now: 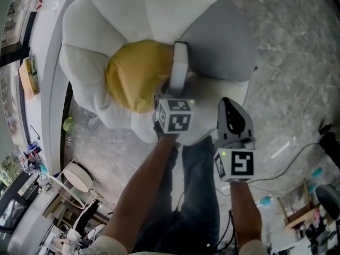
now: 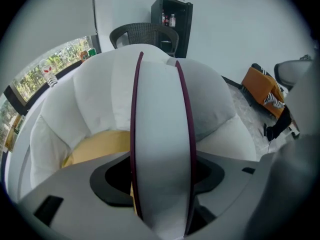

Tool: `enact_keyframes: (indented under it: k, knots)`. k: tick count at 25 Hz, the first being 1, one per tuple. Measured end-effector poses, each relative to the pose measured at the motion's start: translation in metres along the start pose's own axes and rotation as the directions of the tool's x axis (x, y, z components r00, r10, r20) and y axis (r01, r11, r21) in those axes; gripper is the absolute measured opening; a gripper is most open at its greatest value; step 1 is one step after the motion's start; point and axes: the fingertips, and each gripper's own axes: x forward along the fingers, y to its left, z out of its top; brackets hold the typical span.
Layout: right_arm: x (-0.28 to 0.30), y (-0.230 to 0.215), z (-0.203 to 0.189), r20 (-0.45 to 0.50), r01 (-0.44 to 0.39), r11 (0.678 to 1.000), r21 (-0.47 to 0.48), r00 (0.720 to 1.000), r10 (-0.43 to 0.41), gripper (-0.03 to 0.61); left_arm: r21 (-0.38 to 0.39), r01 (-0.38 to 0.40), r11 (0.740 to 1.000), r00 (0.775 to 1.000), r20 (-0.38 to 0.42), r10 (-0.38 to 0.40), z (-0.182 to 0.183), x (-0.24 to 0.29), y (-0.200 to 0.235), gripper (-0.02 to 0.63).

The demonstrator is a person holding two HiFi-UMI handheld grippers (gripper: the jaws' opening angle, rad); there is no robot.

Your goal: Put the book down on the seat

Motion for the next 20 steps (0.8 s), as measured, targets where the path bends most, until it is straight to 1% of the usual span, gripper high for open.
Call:
enact_keyframes:
  k: [3,8,14,20]
  knots:
    - [-0.001,-0.001,0.002,0.006,0.010,1.000,0.001,1.000,-0.010,0.003,0.009,0.045,0.999,0.999,0.008,-0.045,0.000,-0.004,-0.013,0.313]
    - [-0.005,-0.001,0.002,0.011,0.020,1.000,0.001,1.000,-0.020,0.002,0.002,0.078,0.997,0.996,0.035,-0.078,-0.002,-0.011,-0.026,0.316]
    - [-0.010,0.006,0.001,0.011,0.017,1.000,-0.005,1.000,-0.017,0.002,-0.016,0.075,0.997,0.995,0.064,-0.074,-0.002,-0.021,-0.022,0.316]
    - [-0.014,0.015,0.009,0.021,0.009,1.000,-0.022,1.000,-0.008,0.002,-0.063,0.058,0.996,0.992,0.117,-0.051,0.008,-0.036,-0.012,0.313]
